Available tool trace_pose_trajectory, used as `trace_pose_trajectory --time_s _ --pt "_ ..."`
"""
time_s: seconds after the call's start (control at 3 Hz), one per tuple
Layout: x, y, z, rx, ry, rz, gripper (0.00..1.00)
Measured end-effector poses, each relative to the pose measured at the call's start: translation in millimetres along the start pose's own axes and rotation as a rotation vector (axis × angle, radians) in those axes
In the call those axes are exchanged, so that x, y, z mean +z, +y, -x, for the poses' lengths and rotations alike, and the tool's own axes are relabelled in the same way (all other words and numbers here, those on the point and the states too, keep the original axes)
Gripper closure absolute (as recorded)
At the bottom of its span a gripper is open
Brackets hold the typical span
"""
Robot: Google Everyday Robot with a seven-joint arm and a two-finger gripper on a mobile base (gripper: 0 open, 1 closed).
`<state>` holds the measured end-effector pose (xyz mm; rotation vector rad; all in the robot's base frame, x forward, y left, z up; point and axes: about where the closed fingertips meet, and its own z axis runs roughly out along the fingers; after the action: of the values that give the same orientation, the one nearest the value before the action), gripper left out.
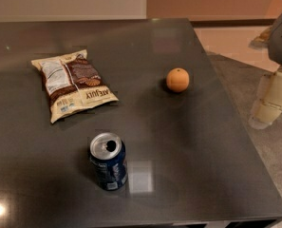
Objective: Pick pepsi can
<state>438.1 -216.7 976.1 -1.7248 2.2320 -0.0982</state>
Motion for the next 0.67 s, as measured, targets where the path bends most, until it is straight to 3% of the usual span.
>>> trace_pose_trajectory --time_s 0.33,0.67 --pt "0.0 0.0 0.0 0.000 0.000 0.000 0.00" --pt "4.3 -0.5 9.5 0.004 -0.042 0.015 0.00"
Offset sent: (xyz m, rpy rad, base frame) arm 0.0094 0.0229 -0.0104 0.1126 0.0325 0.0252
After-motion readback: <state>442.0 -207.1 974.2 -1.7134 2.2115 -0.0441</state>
